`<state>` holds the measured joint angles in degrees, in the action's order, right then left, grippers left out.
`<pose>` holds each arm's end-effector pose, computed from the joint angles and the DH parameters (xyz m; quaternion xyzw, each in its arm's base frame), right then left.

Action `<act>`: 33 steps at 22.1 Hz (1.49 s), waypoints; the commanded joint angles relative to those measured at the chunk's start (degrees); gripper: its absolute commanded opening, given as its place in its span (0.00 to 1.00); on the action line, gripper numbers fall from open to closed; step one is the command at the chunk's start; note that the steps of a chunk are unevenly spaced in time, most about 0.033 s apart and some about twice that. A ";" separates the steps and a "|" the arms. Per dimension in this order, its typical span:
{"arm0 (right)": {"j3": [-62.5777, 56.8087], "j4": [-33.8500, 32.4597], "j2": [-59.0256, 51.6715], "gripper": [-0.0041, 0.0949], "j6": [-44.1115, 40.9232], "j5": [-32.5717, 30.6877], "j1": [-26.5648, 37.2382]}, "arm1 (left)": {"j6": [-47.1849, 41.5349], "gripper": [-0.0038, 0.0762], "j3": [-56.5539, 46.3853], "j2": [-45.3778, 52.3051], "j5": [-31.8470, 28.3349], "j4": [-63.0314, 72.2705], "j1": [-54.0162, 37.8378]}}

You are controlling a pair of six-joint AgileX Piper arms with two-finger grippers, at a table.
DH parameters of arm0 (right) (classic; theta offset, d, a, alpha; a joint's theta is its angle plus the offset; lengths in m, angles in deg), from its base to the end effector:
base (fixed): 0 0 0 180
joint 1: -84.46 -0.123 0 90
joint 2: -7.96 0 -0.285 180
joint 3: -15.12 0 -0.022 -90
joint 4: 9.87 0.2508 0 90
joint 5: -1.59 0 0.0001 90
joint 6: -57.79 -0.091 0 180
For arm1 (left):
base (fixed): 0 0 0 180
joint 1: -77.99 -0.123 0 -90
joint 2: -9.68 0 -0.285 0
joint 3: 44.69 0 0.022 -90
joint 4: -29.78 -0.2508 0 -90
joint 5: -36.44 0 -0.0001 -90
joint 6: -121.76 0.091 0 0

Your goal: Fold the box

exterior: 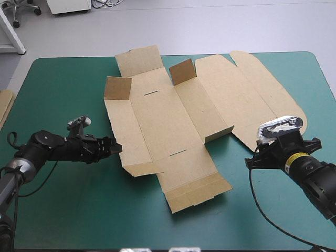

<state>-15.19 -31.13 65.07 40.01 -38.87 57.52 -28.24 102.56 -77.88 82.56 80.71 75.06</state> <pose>0.1580 0.0563 0.3437 -0.1438 0.8742 0.0078 0.4637 0.2513 -0.0382 0.2326 -0.0423 0.9323 -0.2987 0.1995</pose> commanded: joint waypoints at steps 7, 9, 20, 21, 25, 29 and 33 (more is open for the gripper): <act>1.97 -1.19 -0.07 0.49 0.78 3.35 0.01 | 22.95 0.58 -8.31 -2.50 0.87 33.08 -0.27; 1.97 -1.19 -0.07 0.49 0.78 3.35 0.01 | 24.07 0.56 -8.31 -3.87 0.87 33.66 -0.27; 1.97 -1.06 -0.07 0.49 0.78 3.38 0.01 | 27.59 0.04 -8.16 -6.55 0.19 35.41 2.79; 1.97 -1.06 -0.07 0.48 0.78 3.38 0.01 | 27.59 0.04 -7.91 -6.55 0.19 34.83 2.79; 1.97 -1.33 -0.07 0.48 0.78 3.38 0.01 | 24.99 0.04 -4.27 -6.32 5.43 26.53 2.79; 1.97 -1.46 -0.07 0.48 0.78 3.50 0.01 | 20.85 0.04 1.14 -5.57 8.35 17.26 2.79; 1.97 -1.55 -0.07 0.46 0.78 3.75 0.01 | 16.01 0.04 8.12 -5.17 14.05 6.33 2.79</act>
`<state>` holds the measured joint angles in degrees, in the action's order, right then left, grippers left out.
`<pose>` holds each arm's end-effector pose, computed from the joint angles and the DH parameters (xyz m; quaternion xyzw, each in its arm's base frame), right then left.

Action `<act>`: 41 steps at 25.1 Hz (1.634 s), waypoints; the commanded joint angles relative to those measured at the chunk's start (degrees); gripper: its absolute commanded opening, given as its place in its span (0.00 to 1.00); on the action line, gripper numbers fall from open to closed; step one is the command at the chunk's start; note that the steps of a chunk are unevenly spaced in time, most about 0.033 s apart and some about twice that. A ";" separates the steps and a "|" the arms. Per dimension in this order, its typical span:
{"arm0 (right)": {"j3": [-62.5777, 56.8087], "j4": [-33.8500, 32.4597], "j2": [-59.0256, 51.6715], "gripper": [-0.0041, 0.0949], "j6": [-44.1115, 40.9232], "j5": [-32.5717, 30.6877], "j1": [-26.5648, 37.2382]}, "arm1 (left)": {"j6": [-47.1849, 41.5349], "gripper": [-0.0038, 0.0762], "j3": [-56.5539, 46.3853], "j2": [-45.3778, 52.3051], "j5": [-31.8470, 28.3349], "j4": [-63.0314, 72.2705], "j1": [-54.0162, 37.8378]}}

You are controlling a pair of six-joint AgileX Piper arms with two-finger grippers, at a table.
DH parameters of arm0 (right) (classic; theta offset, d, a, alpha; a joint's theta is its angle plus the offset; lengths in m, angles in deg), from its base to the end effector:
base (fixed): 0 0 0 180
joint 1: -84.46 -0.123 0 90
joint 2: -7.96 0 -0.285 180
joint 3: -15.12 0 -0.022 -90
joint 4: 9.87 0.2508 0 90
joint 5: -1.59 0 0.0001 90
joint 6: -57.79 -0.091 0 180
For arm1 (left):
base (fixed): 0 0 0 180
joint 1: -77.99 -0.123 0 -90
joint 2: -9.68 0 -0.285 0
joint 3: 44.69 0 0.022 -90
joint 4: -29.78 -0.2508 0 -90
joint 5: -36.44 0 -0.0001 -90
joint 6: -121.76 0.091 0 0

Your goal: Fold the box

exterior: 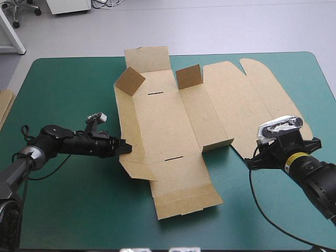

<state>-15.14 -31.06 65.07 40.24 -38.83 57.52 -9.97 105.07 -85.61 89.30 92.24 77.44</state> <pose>0.1580 0.0564 0.3440 -0.1452 0.8737 0.0076 0.4642 0.2689 -0.0618 0.2197 0.0649 0.9062 -0.3754 0.1835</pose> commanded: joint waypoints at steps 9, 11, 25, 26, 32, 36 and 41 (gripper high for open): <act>1.92 -2.58 -0.07 0.44 0.56 6.20 0.01 | -16.90 0.04 27.03 8.67 12.84 -34.27 0.72; 1.92 -2.72 -0.07 0.44 0.56 6.86 0.01 | -17.02 0.04 30.52 8.77 16.14 -40.22 3.14; 2.02 -2.72 -0.07 0.44 0.04 7.21 0.01 | -8.70 0.04 42.65 7.48 19.76 -69.01 23.27; 2.02 -2.72 -0.07 0.44 -0.23 7.21 0.01 | -7.75 0.04 43.30 7.17 19.76 -70.00 23.55; 3.16 -2.51 -0.07 0.44 -1.60 8.26 0.01 | -1.74 0.04 46.71 6.34 17.73 -77.61 26.21; 3.53 -2.74 -0.07 0.44 -1.84 9.19 0.01 | 1.10 0.04 48.51 6.19 13.37 -80.67 29.08; 3.53 -2.71 -0.07 0.44 -1.84 9.19 0.01 | 5.02 0.05 48.71 5.23 7.30 -87.51 32.22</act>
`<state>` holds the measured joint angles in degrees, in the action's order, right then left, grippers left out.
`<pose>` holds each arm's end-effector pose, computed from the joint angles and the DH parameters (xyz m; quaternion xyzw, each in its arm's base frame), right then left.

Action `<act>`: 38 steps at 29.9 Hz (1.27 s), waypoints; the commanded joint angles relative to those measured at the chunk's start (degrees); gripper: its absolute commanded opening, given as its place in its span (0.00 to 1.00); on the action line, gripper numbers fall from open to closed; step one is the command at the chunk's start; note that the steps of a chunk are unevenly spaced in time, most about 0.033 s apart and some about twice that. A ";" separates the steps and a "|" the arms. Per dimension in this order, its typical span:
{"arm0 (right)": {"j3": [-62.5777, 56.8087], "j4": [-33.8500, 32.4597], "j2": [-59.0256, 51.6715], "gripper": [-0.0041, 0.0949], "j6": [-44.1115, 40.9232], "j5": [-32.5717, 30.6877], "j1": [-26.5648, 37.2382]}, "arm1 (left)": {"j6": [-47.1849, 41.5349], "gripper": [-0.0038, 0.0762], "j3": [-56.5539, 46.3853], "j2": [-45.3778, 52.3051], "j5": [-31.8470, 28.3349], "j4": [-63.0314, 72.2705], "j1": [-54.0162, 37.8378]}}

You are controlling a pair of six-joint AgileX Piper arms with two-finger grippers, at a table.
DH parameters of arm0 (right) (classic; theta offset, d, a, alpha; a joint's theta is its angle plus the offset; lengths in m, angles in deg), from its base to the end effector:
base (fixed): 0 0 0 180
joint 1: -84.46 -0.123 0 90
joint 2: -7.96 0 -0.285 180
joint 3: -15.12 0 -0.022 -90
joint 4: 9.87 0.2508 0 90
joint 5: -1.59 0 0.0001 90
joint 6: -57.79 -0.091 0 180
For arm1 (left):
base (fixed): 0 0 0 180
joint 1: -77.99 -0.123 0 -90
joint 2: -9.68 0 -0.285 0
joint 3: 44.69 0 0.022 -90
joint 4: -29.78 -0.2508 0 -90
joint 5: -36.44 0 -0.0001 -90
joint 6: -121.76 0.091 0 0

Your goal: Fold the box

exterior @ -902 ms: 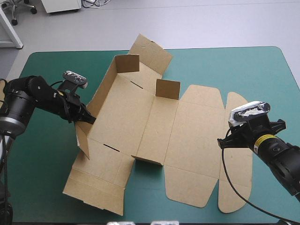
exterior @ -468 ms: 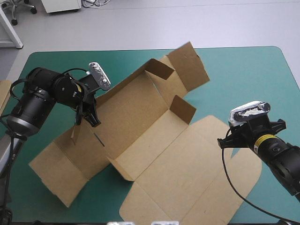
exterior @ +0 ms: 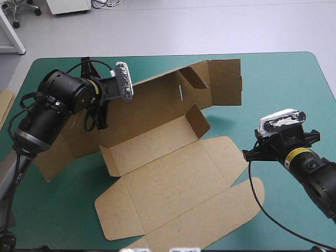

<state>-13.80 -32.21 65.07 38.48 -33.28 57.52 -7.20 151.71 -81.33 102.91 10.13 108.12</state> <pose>0.1620 0.0601 0.3587 -0.1402 0.8460 0.0293 0.5136 0.2708 -0.1247 0.4295 0.6136 0.6977 0.2270 0.2919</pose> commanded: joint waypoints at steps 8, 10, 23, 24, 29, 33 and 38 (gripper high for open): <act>2.19 -2.21 -0.07 0.44 -0.08 4.05 0.01 | 3.16 0.05 2.08 -1.86 -25.83 -17.20 1.70; 2.19 -2.46 -0.07 0.44 -0.08 4.04 0.01 | -0.43 0.04 2.08 -2.43 -30.68 -16.91 1.70; 2.19 -3.29 -0.07 0.44 -0.08 3.70 0.01 | -32.27 0.04 -15.97 -3.53 -46.93 -37.05 2.87; 2.19 -3.29 -0.07 0.44 -0.08 3.70 0.01 | -38.00 0.04 -17.29 -3.53 -48.01 -40.74 2.87; 2.19 -4.61 -0.07 0.44 -0.08 2.99 0.01 | -65.81 0.04 -23.10 -3.53 -48.01 -63.41 2.87; 2.08 -5.57 -0.18 0.44 -0.82 0.30 0.01 | -82.28 0.04 -25.26 -3.53 -46.40 -76.31 2.87; 1.37 -11.64 -0.18 0.44 -6.25 -2.96 0.01 | -89.08 0.04 -26.35 -3.53 -45.84 -82.08 2.87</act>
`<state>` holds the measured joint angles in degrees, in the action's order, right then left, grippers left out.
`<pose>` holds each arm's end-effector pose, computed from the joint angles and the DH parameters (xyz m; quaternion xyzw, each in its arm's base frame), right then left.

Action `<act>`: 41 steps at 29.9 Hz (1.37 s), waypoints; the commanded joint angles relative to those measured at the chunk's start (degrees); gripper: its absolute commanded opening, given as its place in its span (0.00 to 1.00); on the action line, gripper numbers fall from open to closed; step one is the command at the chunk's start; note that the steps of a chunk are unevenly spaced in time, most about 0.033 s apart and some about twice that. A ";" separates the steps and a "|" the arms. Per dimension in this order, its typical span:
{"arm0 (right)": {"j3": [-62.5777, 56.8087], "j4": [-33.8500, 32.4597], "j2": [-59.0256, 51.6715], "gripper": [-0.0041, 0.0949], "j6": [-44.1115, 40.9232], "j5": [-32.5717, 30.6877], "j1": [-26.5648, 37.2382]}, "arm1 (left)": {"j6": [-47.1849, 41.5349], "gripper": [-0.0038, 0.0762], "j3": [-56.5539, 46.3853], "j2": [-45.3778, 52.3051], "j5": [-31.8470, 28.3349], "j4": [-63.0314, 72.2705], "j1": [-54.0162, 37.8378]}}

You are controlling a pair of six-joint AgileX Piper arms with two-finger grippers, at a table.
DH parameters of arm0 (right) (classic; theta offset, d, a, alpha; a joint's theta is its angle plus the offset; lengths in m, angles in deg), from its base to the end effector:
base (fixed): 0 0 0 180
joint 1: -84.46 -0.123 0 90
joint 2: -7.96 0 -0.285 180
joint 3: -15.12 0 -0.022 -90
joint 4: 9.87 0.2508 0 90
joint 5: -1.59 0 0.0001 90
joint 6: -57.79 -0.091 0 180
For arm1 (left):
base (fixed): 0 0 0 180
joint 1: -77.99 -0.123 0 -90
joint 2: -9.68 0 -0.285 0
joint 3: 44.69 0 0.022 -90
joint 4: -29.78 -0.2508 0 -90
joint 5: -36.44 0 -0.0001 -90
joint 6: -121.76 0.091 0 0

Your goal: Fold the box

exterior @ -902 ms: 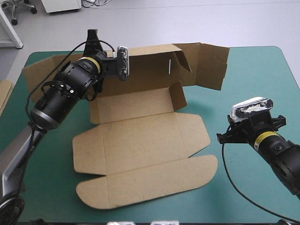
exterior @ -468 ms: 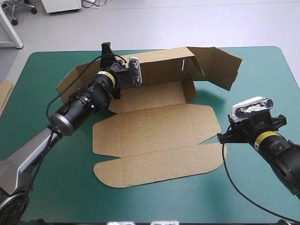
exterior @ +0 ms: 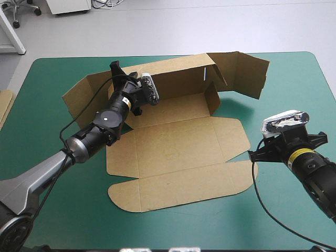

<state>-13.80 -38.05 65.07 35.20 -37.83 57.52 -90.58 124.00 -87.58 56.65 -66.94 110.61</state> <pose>0.1617 0.0515 0.3556 -0.1290 0.8578 -0.0168 0.4973 0.3225 -0.1692 0.3230 0.5223 0.5979 0.2979 0.5301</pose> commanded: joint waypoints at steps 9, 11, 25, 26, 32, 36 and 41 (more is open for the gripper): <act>-3.46 -23.96 -0.07 0.44 -21.25 3.40 0.01 | -9.65 0.04 -3.48 2.73 4.95 -7.38 4.65; -3.46 -26.79 0.01 0.44 -23.88 4.87 0.01 | -9.81 0.04 -4.00 2.73 5.86 -7.49 6.68; 19.44 -11.93 17.85 0.44 -12.18 12.57 16.82 | -11.04 0.04 -3.99 2.73 6.37 -7.49 8.20; 21.84 -5.50 19.38 0.43 -6.38 13.21 19.46 | -11.04 0.04 -3.99 2.73 6.26 -7.49 8.20; 36.22 28.57 30.63 0.43 25.00 8.21 29.76 | -11.04 0.04 -3.99 2.73 6.26 -7.49 8.20; 46.76 38.65 38.35 0.43 32.23 2.74 30.74 | -11.04 0.04 -3.99 2.73 6.04 -7.49 8.20; 58.25 42.75 46.58 0.43 35.16 0.51 30.74 | -11.04 0.04 -3.99 2.73 5.43 -7.49 8.28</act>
<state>37.33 1.63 110.09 68.14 -39.36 87.78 -99.78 118.95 -87.28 62.24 -69.84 118.49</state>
